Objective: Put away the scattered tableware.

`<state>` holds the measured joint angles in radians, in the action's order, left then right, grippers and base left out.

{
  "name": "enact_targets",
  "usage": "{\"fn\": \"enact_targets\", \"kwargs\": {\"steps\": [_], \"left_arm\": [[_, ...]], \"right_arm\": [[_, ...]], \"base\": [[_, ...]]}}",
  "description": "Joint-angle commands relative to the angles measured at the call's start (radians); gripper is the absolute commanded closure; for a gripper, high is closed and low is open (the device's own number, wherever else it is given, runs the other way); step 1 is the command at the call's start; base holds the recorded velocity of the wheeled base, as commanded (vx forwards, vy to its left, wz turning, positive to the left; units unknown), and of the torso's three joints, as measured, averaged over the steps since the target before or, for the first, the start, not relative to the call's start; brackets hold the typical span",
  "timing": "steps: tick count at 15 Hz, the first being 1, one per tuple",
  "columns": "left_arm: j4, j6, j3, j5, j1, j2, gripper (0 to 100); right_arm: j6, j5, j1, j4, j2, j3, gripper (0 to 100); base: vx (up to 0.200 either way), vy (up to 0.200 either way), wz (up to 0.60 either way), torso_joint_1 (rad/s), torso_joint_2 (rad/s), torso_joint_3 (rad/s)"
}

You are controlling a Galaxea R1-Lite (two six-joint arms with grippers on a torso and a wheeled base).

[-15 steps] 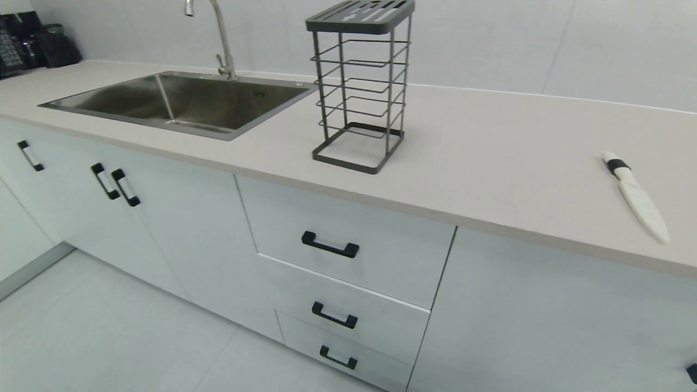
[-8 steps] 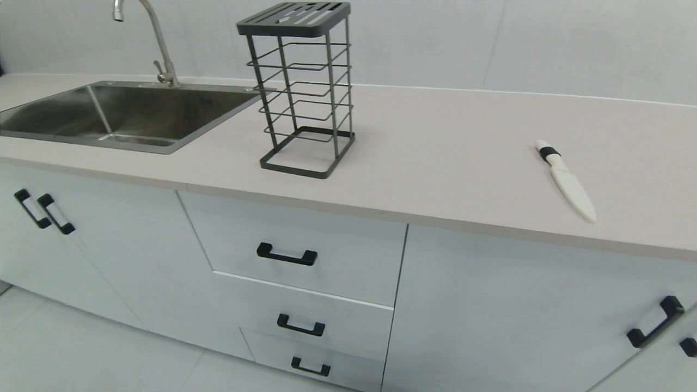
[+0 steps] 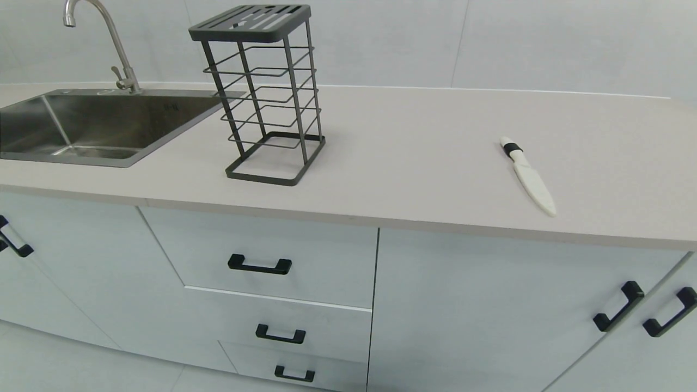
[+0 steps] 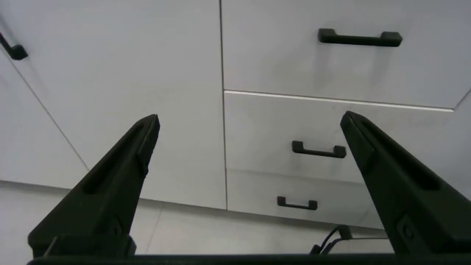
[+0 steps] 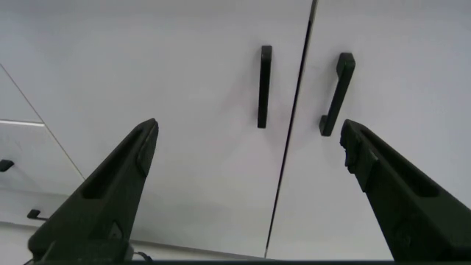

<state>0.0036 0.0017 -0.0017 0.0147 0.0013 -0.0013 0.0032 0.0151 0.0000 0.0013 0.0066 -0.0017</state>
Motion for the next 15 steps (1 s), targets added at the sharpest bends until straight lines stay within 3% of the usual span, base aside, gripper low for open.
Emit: {"fn": "enact_targets", "kwargs": {"steps": [1,8,15], "left_arm": [[-0.001,0.000,0.000,-0.001,0.000,0.001,0],[-0.001,0.000,0.000,0.001,0.000,0.001,0],[-0.001,0.000,0.000,0.001,0.000,0.001,0]], "right_arm": [[0.000,0.000,0.000,-0.001,0.001,0.000,0],[0.000,0.000,0.000,-0.001,0.001,0.000,0],[0.003,0.000,0.000,-0.001,0.001,0.000,0]], "base": [[0.000,0.000,0.00,0.193,-0.38,-0.183],[0.000,0.000,0.00,0.173,-0.46,-0.210],[0.000,0.000,0.00,0.307,-0.44,-0.212]]}}
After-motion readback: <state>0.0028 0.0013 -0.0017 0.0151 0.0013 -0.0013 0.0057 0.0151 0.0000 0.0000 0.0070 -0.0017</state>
